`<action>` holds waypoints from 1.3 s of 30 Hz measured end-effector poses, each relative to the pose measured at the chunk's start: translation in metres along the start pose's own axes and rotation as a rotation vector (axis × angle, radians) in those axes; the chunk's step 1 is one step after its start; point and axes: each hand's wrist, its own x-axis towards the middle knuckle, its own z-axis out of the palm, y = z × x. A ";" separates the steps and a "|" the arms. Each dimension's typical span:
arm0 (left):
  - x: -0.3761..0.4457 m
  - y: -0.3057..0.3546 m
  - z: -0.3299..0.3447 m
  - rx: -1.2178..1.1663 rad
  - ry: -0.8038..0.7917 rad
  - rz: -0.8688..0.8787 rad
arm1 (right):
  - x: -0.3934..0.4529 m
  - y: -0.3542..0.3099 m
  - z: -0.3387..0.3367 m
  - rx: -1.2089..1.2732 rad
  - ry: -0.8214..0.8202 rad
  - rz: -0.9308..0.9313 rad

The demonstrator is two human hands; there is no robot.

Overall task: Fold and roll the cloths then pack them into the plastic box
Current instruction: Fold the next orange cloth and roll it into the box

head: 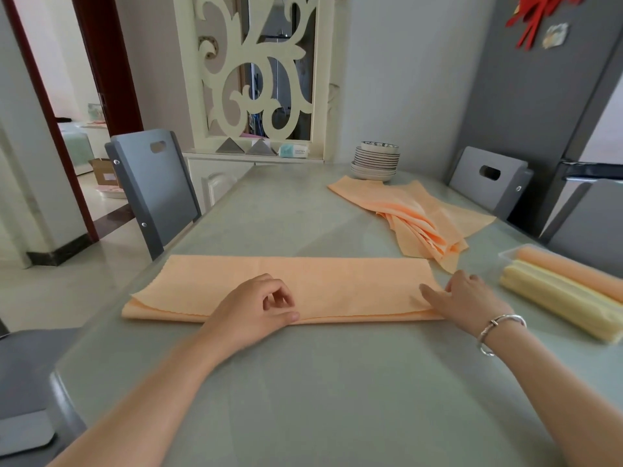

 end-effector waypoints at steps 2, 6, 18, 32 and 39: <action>0.001 -0.003 0.002 -0.020 -0.016 -0.017 | 0.001 0.000 -0.005 -0.001 -0.071 0.019; 0.004 -0.004 0.002 -0.030 -0.046 -0.076 | -0.001 -0.006 -0.016 0.021 -0.209 0.024; 0.051 0.030 0.010 0.268 -0.445 -0.210 | 0.003 -0.006 -0.027 1.816 -0.417 0.003; 0.097 0.084 0.064 -0.047 -0.474 -0.200 | 0.016 -0.099 -0.086 1.648 -0.435 -0.110; 0.088 0.018 -0.021 -0.521 0.014 -0.528 | -0.006 -0.156 -0.042 1.363 -0.555 -0.263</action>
